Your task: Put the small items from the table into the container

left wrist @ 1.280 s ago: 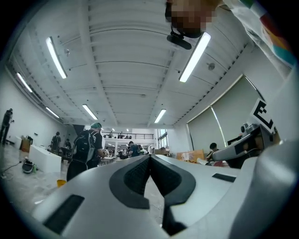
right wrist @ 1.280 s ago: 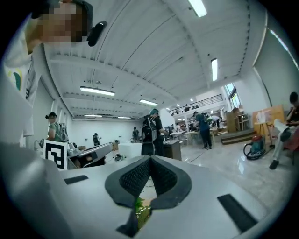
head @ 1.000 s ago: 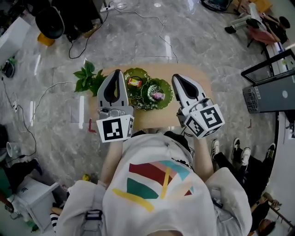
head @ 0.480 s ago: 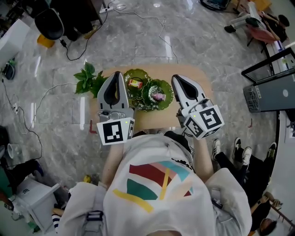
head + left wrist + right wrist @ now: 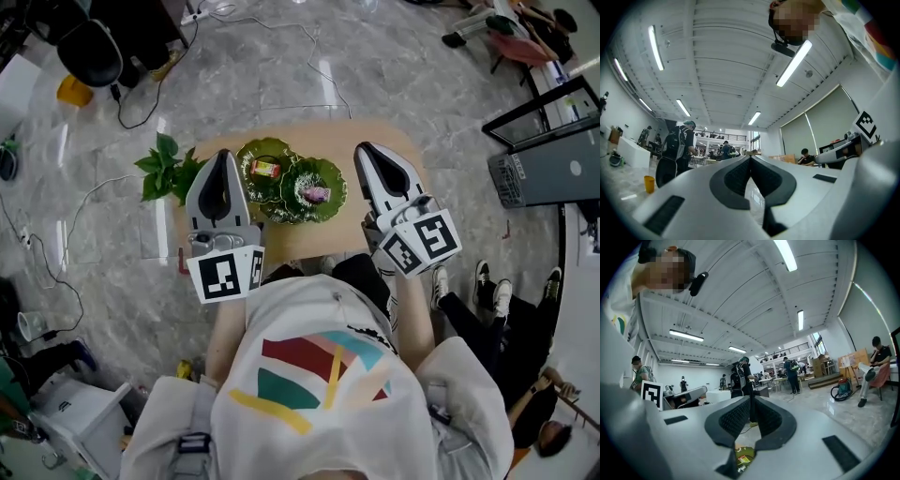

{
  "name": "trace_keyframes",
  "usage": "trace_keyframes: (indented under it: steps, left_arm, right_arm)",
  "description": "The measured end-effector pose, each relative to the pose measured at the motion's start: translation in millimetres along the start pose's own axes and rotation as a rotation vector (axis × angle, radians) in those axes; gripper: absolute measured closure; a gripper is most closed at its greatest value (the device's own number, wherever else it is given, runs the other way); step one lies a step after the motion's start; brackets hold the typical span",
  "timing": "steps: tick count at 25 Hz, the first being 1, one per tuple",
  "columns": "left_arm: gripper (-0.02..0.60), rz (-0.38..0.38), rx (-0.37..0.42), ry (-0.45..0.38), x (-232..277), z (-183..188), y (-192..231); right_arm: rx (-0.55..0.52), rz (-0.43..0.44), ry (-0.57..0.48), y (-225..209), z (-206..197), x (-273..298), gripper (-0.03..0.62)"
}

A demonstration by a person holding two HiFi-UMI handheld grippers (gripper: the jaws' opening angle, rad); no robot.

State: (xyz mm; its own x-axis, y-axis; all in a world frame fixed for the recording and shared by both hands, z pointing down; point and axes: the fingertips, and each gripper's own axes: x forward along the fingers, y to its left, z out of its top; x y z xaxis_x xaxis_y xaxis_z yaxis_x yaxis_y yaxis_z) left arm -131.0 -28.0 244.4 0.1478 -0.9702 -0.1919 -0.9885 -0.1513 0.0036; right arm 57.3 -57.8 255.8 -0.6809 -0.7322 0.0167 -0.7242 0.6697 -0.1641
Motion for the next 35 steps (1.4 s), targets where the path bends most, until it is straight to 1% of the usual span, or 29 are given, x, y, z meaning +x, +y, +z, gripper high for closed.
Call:
trace_keyframes:
  steps: [1,2,3,4,6,8,9,10,12,14,16,19,21,24,25,26,27,28,30,32,35]
  left_arm:
    - [0.574,-0.013,-0.003,0.008,3.5,-4.7,-2.5]
    - [0.574,-0.026,-0.004,0.024,7.6,-11.3,-5.9]
    - [0.574,-0.036,-0.003,0.046,11.0,-19.5,-9.9]
    - [0.574,-0.041,-0.003,0.071,13.6,-28.1,-14.1]
    - [0.574,-0.044,-0.002,0.108,19.8,-41.9,-22.1]
    - [0.574,-0.046,0.0,0.139,27.0,-53.0,-30.2]
    - [0.574,-0.051,0.011,0.161,29.8,-60.1,-35.1]
    - [0.574,-0.062,0.031,0.186,31.8,-68.9,-40.7]
    - [0.574,-0.079,0.065,0.24,31.8,-89.9,-52.4]
    - [0.574,-0.06,0.05,0.282,27.6,-109.1,-59.2]
    - [0.574,-0.021,0.028,0.317,22.9,-124.3,-61.1]
    - [0.574,0.014,0.023,0.352,21.5,-144.2,-61.6]
    - [0.574,0.026,0.037,0.372,20.5,-155.8,-60.5]
    - [0.574,0.05,0.064,0.403,16.4,-169.7,-56.0]
    - [0.574,0.063,0.065,0.415,13.8,-173.8,-53.3]
    - [0.574,0.079,0.065,0.428,10.7,-177.9,-50.0]
    - [0.574,0.095,0.065,0.441,7.7,-181.8,-46.4]
    - [0.574,0.11,0.063,0.452,5.3,-185.0,-43.1]
    - [0.574,0.139,0.051,0.455,3.4,-187.5,-37.1]
    - [0.574,0.158,0.037,0.44,5.2,-183.8,-30.9]
    - [0.574,0.164,0.021,0.403,11.9,-169.8,-22.5]
  right_arm:
    - [-0.014,-0.026,-0.011,-8.3,0.5,-2.0,0.572]
    - [-0.04,-0.059,-0.023,-18.2,0.6,-3.9,0.527]
    - [-0.078,-0.09,-0.029,-28.7,-1.2,-5.9,0.34]
    - [-0.122,-0.111,-0.017,-39.1,-6.4,-8.0,0.31]
    - [-0.191,-0.127,0.066,-63.3,-28.2,-13.1,0.312]
    - [-0.212,-0.147,0.18,-95.3,-65.0,-21.2,0.312]
    - [-0.204,-0.151,0.244,-112.4,-91.3,-24.7,0.313]
    - [-0.187,-0.144,0.312,-128.6,-123.1,-26.6,0.313]
    - [-0.142,-0.111,0.457,-156.2,-199.7,-27.1,0.313]
    - [-0.121,-0.079,0.605,-175.2,-279.6,-27.5,0.313]
    - [-0.126,-0.041,0.73,-181.6,-347.8,-30.3,0.313]
    - [-0.095,0.063,0.879,-173.6,-424.9,-33.5,0.313]
    - [-0.096,0.126,0.948,-165.0,-462.6,-31.7,0.315]
    - [-0.155,0.162,1.018,-160.8,-500.3,-26.9,0.317]
    - [-0.175,0.166,1.046,-161.5,-510.4,-26.9,0.325]
    - [-0.192,0.17,1.071,-162.3,-518.2,-27.0,0.376]
    - [-0.208,0.173,1.086,-163.3,-522.0,-25.4,0.491]
    - [-0.224,0.173,1.084,-164.9,-520.2,-20.8,0.494]
    - [-0.251,0.168,1.017,-168.2,-496.7,-1.6,0.499]
    - [-0.249,0.166,0.913,-168.9,-456.4,24.2,0.499]
    - [-0.26,0.184,0.778,-162.3,-385.9,57.4,0.499]
